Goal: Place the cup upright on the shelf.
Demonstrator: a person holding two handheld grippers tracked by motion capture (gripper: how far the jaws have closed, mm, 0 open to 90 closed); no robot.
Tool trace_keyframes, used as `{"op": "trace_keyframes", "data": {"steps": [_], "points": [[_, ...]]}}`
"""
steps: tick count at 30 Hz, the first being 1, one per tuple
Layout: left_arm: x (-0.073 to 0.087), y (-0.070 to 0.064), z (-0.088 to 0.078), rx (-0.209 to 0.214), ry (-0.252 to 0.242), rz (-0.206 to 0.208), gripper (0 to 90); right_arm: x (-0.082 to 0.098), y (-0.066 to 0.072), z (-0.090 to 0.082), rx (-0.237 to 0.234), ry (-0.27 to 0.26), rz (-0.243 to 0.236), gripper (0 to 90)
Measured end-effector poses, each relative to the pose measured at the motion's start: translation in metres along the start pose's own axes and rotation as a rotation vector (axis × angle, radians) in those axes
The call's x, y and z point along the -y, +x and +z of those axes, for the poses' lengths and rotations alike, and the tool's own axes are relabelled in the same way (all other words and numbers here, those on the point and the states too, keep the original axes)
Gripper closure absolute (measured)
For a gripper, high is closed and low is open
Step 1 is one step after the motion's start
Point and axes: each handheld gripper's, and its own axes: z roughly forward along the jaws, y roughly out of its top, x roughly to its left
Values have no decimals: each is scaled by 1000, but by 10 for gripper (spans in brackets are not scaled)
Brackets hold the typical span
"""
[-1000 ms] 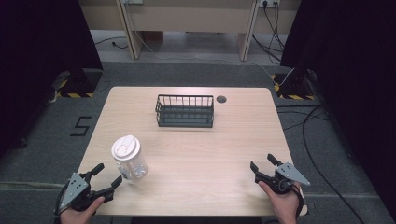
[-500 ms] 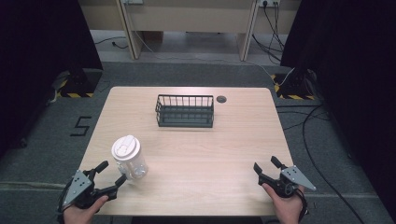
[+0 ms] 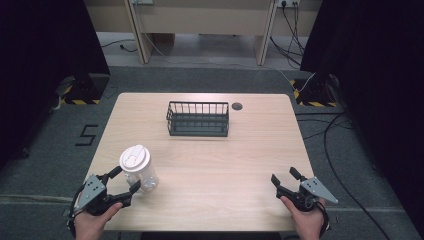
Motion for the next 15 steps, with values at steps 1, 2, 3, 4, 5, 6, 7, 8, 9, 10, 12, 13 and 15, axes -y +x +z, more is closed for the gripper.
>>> {"op": "trace_keyframes", "data": {"steps": [1, 2, 3, 4, 5, 6, 7, 8, 9, 10, 12, 13, 15], "points": [[-2, 0, 3, 3, 0, 4, 143, 0, 0, 0, 0, 0, 6, 221], [-2, 0, 5, 5, 1, 3, 143, 0, 0, 0, -1, -1, 7, 221], [-2, 0, 7, 7, 3, 4, 143, 0, 0, 0, -2, -1, 8, 221], [-1, 0, 9, 9, 6, 5, 143, 0, 0, 0, -2, -2, 10, 221], [0, -1, 11, 10, 9, 2, 143, 0, 0, 0, -2, -2, 11, 221], [0, -1, 13, 7, 14, 0, 138, 0, 0, 0, -2, -1, 10, 221], [0, -1, 13, 7, 14, 0, 135, 0, 0, 0, -2, -1, 10, 221], [2, -1, 17, 2, 18, -6, 134, 0, 0, 0, -2, -1, 10, 221], [3, 0, 18, 2, 21, -7, 134, 0, 0, 0, -2, -2, 10, 220], [3, 0, 19, 1, 25, -4, 134, 0, 0, 0, -1, 0, 10, 220], [4, 0, 21, 2, 28, -3, 136, 0, 0, 0, -1, 2, 11, 219], [4, 1, 23, 3, 35, -1, 138, 0, 0, 0, -1, 3, 11, 219], [6, 2, 26, 4, 42, 1, 140, 1, 0, 1, -3, 4, 13, 219]]}}
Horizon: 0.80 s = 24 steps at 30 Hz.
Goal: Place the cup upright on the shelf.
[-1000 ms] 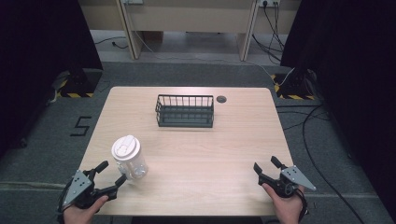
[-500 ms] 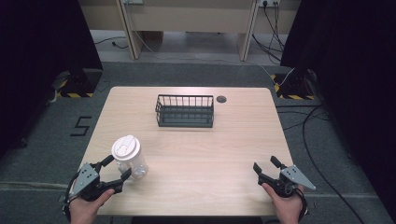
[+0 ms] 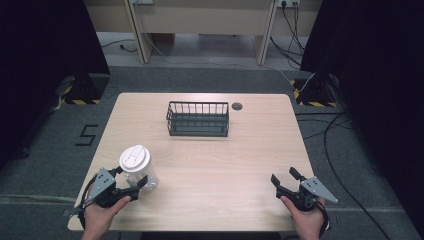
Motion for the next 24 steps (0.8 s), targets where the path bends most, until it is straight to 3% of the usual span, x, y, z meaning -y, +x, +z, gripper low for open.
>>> {"op": "trace_keyframes", "data": {"steps": [11, 24], "points": [[7, 3, 15, 17, 8, -25, 134, 1, 0, 1, -2, 10, -2, 219], [7, 5, 17, 33, -18, -33, 165, 1, 0, 1, -4, 14, -1, 219]]}}
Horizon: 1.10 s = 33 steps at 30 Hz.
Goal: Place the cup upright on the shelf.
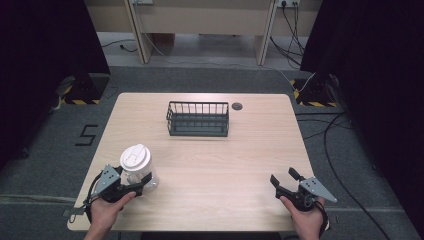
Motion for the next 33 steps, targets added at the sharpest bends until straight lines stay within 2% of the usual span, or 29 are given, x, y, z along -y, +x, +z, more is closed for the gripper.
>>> {"op": "trace_keyframes", "data": {"steps": [14, 33], "points": [[-10, -1, -1, -8, -22, 18, 167, 1, -1, 1, 2, 4, -7, 221], [-41, -1, 19, 17, -62, 41, 168, 2, -1, 2, 1, 7, 7, 222]]}}
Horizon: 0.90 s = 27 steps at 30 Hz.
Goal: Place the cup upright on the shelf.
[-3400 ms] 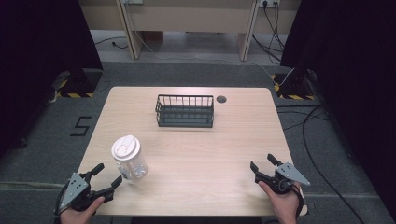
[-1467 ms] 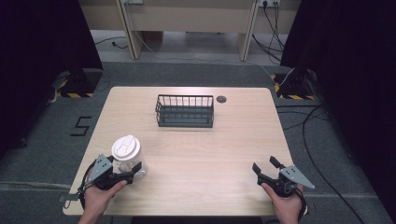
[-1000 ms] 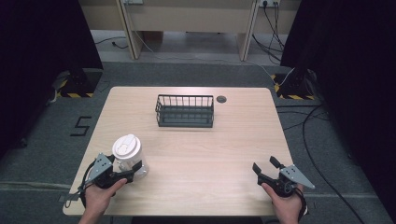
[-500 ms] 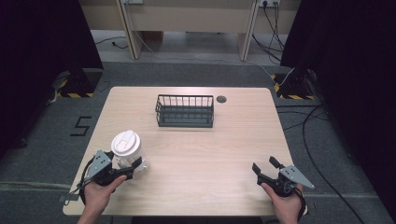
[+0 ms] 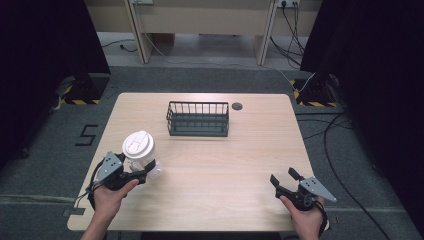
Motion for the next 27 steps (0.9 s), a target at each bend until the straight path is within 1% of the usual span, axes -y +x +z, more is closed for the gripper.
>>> {"op": "trace_keyframes", "data": {"steps": [1, 10, 13, 27], "points": [[-1, 0, 1, 2, -1, 0, 168, 0, 0, 0, 2, 0, -5, 221], [-10, 0, 16, 14, -5, 2, 168, 1, -1, 0, -1, 1, 1, 222], [-12, 0, 19, 17, -7, -6, 168, 1, -1, 1, 0, 1, 0, 222], [-17, -1, 36, 27, -6, 0, 168, 2, -1, 1, 1, 4, 3, 223]]}}
